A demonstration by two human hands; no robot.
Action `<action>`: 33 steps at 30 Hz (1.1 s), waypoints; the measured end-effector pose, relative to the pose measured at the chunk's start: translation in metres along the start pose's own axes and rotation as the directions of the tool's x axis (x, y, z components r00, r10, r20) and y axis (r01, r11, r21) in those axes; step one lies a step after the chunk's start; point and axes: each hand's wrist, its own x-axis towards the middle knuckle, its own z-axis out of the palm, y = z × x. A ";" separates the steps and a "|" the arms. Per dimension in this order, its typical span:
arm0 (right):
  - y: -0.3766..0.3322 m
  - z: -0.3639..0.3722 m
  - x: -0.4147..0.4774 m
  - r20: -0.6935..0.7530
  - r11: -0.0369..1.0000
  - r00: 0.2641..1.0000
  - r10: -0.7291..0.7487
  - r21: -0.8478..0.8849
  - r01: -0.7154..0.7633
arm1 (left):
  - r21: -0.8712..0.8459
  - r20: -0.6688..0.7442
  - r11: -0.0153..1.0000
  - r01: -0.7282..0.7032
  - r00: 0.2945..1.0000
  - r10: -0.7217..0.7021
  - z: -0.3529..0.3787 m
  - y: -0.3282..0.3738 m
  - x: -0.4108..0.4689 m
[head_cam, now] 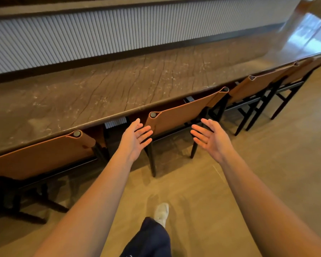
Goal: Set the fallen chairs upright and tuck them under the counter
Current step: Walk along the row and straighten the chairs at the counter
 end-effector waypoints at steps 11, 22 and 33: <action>-0.051 -0.027 0.147 -0.061 0.975 0.979 0.195 -0.098 -0.200 | -0.226 -0.151 0.943 0.245 0.947 -0.282 0.119 -0.023 0.119; -0.091 -0.065 0.280 -0.109 0.922 0.919 0.380 -0.030 -0.385 | -0.451 -0.344 0.880 0.150 0.880 -0.326 0.158 -0.034 0.194; -0.092 -0.069 0.356 -0.106 0.832 0.826 0.554 0.058 -0.551 | -0.495 -0.636 0.863 -0.102 0.719 -0.280 0.170 -0.037 0.209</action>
